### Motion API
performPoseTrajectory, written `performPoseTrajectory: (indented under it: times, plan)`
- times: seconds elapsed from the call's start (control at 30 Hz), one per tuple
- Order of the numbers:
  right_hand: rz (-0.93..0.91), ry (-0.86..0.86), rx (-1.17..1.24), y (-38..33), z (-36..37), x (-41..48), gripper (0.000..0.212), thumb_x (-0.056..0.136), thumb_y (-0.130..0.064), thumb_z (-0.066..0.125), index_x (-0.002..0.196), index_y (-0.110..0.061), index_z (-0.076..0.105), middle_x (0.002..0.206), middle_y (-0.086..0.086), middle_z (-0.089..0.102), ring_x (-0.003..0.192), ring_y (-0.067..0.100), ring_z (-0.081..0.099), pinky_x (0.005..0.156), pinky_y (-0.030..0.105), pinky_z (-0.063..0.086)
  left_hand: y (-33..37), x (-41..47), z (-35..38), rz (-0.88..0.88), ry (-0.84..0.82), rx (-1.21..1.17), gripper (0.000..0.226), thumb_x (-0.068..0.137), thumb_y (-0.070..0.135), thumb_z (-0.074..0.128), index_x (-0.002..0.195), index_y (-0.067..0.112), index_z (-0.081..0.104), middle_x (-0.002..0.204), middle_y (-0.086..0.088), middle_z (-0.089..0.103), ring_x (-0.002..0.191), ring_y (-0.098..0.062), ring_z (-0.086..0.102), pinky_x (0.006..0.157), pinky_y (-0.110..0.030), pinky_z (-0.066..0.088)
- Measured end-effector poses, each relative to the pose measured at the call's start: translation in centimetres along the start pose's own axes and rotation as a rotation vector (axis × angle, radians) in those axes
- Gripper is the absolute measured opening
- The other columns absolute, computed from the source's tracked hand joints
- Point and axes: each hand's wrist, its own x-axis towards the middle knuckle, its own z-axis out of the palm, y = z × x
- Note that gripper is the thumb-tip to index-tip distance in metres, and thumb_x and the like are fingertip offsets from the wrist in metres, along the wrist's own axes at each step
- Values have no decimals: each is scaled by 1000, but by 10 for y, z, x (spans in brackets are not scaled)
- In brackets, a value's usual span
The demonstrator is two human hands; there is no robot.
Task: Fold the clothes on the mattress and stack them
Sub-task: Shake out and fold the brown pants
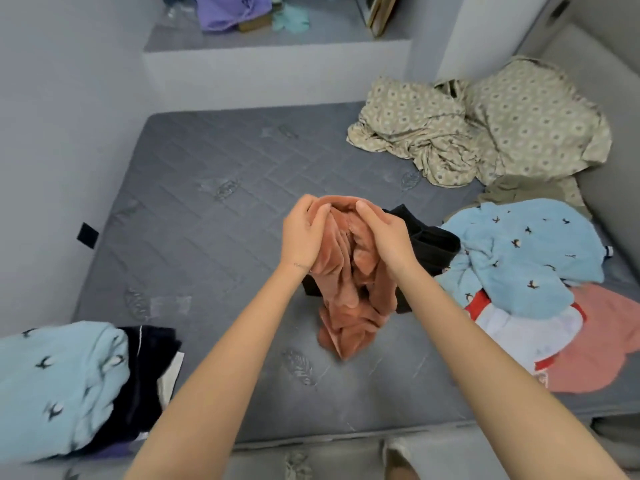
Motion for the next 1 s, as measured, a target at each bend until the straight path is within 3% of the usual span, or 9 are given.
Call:
performPoseTrajectory:
  times: [0.1, 0.23, 0.4, 0.63, 0.77, 0.9, 1.0]
  plan:
    - [-25, 33, 60, -22, 38, -25, 16, 94, -32, 64, 91, -23, 77, 91, -6, 77, 93, 5, 70, 80, 17, 53, 17, -3, -47, 29, 3, -41, 18, 95, 10, 56, 77, 10, 53, 67, 10, 49, 63, 3, 46, 65, -16, 37]
    - [-33, 74, 127, -44, 79, -55, 14, 92, -34, 67, 91, -24, 76, 88, -6, 77, 89, 5, 71, 75, 15, 54, 34, -11, -98, 60, -2, -45, 16, 94, 13, 57, 79, 7, 58, 71, 7, 56, 67, 0, 50, 68, -17, 40]
    - [-82, 68, 128, -63, 110, -81, 23, 91, -34, 67, 102, -16, 77, 95, 1, 77, 95, 11, 71, 90, 29, 56, 44, -22, -140, 49, 30, -99, 21, 93, 16, 60, 78, 0, 61, 74, -11, 62, 68, -7, 53, 68, -21, 43]
    - [-132, -42, 125, -99, 132, -92, 26, 93, -32, 65, 105, -12, 76, 97, 5, 76, 98, 14, 71, 88, 27, 55, 53, -19, -189, 122, 111, -43, 26, 90, 16, 64, 67, 21, 55, 62, 11, 54, 60, 3, 50, 61, -10, 36]
    - [-165, -129, 82, -113, 141, -92, 23, 94, -35, 62, 94, -18, 77, 90, 0, 77, 90, 9, 72, 76, 17, 54, 56, -16, -206, 133, 162, -14, 23, 90, 18, 64, 68, 19, 56, 63, 11, 55, 61, 4, 50, 61, -10, 37]
    - [-172, -195, -14, -108, 140, -87, 29, 94, -42, 60, 97, -19, 77, 94, -1, 77, 95, 10, 71, 87, 25, 55, 52, -8, -216, 114, 176, -3, 17, 90, 19, 64, 77, 8, 62, 69, 9, 59, 64, 5, 52, 63, -9, 39]
    - [-137, -154, -147, -96, 143, -82, 51, 93, -53, 56, 100, -7, 75, 100, 10, 74, 99, 21, 69, 92, 36, 55, 41, -3, -219, 83, 181, 0, 19, 90, 19, 63, 75, 9, 60, 66, 10, 57, 61, 5, 50, 61, -10, 38]
